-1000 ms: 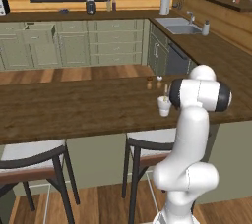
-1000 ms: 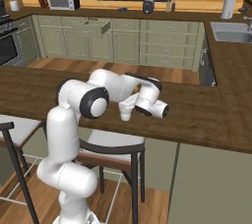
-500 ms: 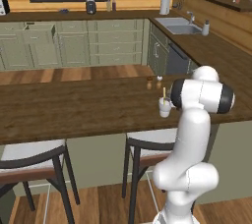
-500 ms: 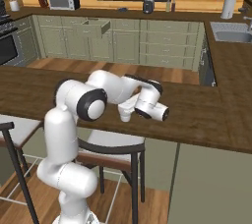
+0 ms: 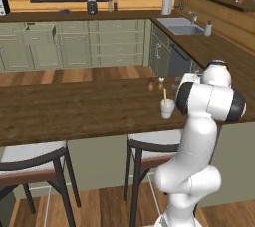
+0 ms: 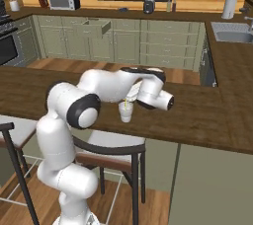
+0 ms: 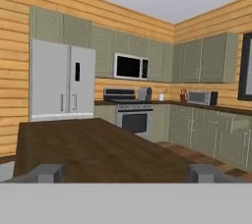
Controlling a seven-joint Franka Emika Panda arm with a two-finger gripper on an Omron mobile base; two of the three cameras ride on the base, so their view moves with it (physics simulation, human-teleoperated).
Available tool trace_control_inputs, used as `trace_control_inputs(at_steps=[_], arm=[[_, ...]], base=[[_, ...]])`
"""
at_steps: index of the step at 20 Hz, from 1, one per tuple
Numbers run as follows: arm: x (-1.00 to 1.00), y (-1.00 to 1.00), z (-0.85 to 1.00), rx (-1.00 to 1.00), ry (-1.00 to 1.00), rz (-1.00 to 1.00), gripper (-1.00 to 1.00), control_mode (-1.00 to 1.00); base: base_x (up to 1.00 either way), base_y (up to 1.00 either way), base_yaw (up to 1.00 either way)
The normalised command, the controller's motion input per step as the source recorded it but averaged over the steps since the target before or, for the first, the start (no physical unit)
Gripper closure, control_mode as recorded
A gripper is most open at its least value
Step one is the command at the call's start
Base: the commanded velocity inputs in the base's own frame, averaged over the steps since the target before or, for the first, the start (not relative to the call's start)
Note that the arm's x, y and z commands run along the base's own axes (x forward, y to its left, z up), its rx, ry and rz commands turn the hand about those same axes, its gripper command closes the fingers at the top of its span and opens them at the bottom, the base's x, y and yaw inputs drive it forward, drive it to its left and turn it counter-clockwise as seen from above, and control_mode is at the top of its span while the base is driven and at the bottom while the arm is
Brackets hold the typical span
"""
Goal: Take a straw from the drawer in front and place it inside the glass cup on the dining counter.
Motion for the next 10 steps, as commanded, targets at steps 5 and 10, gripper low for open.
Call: trace_control_inputs(at_steps=[5,10], arm=[[-0.62,-0.27,1.00,0.00,0.00,-0.07,-1.00,-1.00],[-0.75,-0.14,1.00,0.00,0.07,-0.12,-1.00,-1.00]], base=[[0.00,0.00,0.00],[0.00,0.00,0.00]])
